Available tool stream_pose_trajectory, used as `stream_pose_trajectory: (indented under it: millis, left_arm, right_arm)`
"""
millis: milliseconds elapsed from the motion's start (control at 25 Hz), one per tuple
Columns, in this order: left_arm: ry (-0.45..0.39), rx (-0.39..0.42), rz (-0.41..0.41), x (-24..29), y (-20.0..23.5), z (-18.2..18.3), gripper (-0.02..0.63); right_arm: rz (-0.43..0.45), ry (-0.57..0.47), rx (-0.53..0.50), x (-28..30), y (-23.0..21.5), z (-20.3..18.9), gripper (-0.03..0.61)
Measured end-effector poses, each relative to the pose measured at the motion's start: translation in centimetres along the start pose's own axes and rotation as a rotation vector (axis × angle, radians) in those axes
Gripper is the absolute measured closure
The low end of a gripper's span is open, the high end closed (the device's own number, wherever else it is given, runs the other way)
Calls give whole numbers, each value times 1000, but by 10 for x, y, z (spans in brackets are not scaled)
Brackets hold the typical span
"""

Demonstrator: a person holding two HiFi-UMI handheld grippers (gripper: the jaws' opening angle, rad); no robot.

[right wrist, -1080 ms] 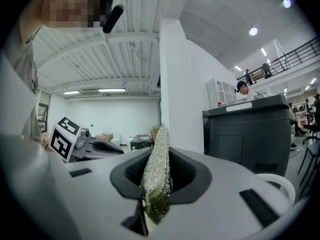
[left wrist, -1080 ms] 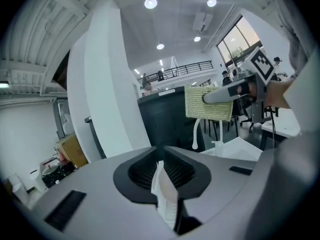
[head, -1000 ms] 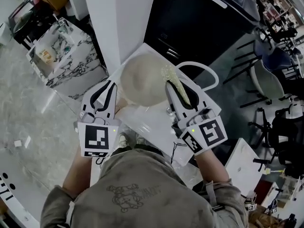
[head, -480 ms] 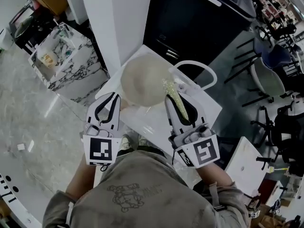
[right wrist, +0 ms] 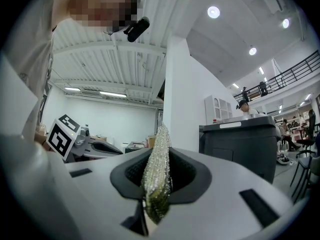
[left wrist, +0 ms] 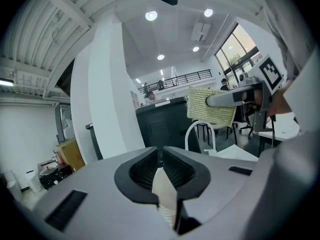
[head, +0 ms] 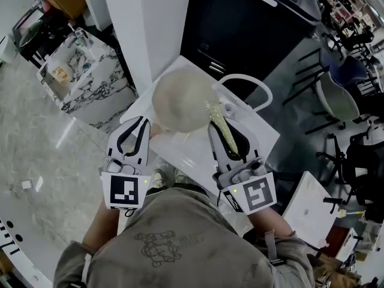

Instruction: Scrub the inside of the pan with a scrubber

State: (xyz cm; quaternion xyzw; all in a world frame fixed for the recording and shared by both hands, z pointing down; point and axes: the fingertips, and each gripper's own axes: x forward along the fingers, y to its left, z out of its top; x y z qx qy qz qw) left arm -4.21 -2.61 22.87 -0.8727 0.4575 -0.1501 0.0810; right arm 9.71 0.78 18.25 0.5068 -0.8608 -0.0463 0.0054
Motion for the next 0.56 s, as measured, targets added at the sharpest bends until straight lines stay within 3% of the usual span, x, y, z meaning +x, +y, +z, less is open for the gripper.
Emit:
stream_pose_trajectory:
  millis: [560]
  left_arm:
    - [-11, 3, 0, -8, 4, 2, 572]
  right_arm:
    - [-18, -9, -5, -4, 4, 4, 505]
